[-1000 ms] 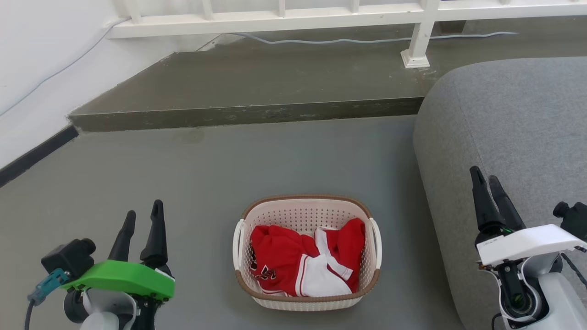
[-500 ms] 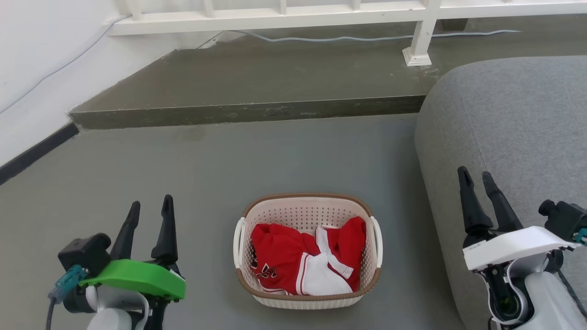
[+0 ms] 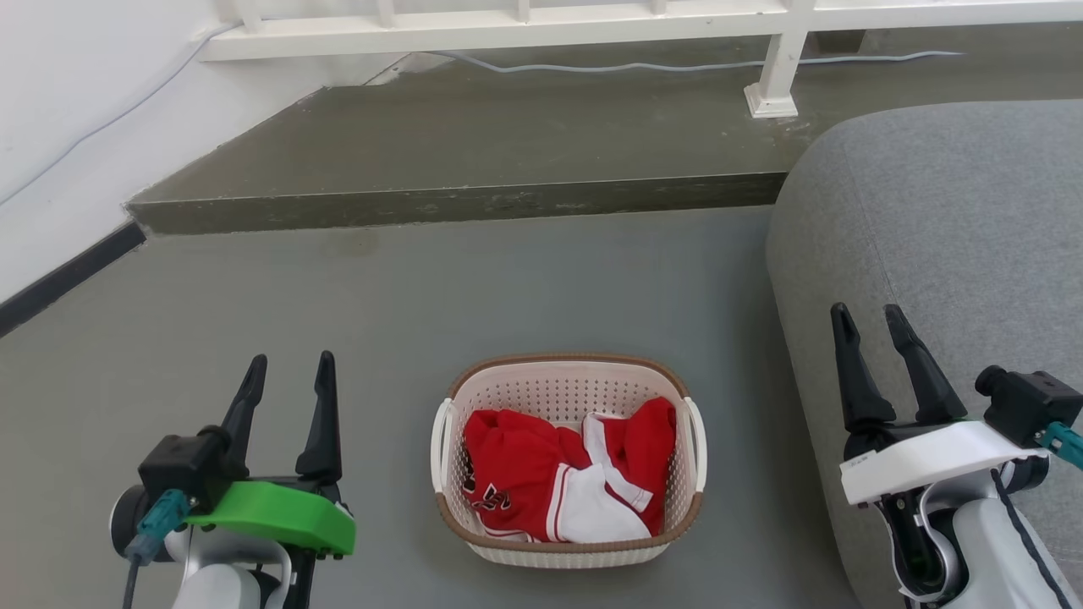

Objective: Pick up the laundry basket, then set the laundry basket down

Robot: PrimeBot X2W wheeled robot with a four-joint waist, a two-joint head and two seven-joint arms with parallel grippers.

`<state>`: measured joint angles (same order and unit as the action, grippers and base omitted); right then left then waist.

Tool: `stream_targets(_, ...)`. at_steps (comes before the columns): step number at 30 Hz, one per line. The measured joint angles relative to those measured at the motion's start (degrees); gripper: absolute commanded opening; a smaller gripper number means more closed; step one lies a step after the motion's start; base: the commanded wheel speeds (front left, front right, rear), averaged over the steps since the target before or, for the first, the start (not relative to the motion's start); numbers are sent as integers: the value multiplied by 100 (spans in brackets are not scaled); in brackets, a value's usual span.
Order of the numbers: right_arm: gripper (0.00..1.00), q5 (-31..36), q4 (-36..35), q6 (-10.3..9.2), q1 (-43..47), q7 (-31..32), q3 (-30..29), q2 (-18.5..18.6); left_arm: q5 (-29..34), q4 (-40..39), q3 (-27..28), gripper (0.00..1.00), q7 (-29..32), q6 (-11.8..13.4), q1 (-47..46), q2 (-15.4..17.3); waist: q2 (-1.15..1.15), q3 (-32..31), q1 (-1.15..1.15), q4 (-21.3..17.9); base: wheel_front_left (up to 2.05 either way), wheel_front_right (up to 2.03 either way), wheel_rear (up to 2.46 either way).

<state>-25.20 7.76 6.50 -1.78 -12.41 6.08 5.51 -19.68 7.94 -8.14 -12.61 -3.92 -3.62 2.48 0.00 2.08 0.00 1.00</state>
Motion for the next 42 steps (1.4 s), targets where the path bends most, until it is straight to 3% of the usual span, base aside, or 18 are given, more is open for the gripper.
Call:
stream_targets(12,100,751,-52,3,0,-192,32,-8,715,-122,-115,100,-181,0,-19,0,0,20,0,-1,0,0,0)
stream_targets(42,100,812,-30,54,-16,-193,-153,-151,554,-276,-120,100,-182,0,-179,0,0,263,0,2,0,0,0)
